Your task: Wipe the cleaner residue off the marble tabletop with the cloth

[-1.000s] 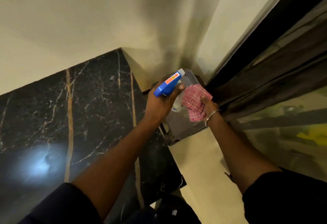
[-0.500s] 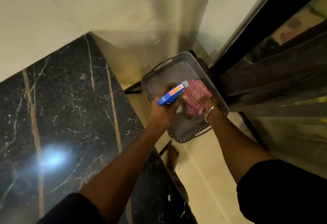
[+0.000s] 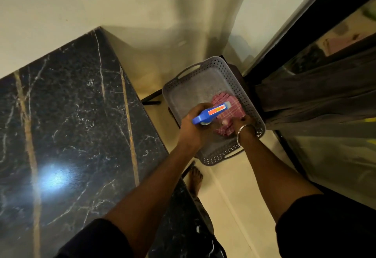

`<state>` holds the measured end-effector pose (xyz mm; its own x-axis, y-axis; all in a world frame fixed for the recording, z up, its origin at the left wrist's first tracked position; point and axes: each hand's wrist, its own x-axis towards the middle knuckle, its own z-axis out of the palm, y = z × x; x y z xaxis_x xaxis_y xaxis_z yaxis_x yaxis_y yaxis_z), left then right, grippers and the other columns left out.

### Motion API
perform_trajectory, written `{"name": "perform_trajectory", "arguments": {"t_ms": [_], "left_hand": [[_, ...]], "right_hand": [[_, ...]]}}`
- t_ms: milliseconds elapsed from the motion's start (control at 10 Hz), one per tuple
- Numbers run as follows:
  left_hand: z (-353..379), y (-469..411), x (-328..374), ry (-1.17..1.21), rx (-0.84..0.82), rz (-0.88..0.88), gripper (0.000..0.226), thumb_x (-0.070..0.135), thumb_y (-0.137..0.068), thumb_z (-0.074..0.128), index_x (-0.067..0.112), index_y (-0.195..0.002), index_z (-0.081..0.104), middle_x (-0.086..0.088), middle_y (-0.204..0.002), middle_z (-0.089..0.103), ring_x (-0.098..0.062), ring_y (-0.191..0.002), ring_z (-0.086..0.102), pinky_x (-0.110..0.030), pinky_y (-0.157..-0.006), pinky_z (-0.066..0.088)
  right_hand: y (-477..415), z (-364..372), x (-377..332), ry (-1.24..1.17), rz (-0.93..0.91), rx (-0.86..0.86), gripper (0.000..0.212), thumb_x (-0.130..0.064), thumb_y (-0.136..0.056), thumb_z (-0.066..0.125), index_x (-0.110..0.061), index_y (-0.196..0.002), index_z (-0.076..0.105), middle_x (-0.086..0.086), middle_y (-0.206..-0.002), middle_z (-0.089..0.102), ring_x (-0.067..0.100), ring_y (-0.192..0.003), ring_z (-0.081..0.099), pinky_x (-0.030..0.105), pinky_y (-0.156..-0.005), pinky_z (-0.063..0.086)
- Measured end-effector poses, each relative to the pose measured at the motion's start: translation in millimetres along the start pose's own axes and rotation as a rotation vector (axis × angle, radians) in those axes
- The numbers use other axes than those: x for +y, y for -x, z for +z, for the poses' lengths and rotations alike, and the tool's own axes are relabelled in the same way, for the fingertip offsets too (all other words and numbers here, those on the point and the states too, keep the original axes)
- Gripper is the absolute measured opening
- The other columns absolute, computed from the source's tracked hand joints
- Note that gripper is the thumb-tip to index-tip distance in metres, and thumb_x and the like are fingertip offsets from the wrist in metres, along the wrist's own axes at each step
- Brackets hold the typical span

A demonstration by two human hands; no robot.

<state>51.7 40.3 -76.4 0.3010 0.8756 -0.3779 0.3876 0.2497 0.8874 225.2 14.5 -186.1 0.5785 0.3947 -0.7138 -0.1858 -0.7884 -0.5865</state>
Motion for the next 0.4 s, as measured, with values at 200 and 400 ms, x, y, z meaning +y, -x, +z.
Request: {"name": "perform_trajectory", "arguments": {"t_ms": [200, 400], "left_hand": [[-10.5, 7.2, 16.9, -0.168, -0.13, -0.101, 0.087, 0.02, -0.067, 0.088, 0.015, -0.14, 0.041, 0.014, -0.113, 0.054, 0.011, -0.094, 0.054, -0.003, -0.084, 0.043], [-48.5, 34.2, 50.4, -0.239, -0.174, -0.111, 0.1, 0.029, -0.07, 0.086, 0.022, -0.15, 0.027, -0.003, -0.151, 0.04, -0.022, -0.137, 0.04, -0.034, -0.106, 0.039]], "right_hand": [[17.7, 3.4, 3.5, 0.094, -0.017, 0.085, 0.068, -0.036, -0.072, 0.067, -0.004, -0.13, 0.053, 0.014, -0.128, 0.058, 0.034, -0.115, 0.057, 0.04, -0.096, 0.046], [75.1, -1.1, -22.6, 0.218, -0.101, 0.193, 0.056, -0.031, -0.091, 0.058, 0.005, -0.133, 0.046, 0.025, -0.132, 0.053, 0.039, -0.119, 0.053, 0.042, -0.098, 0.041]]}}
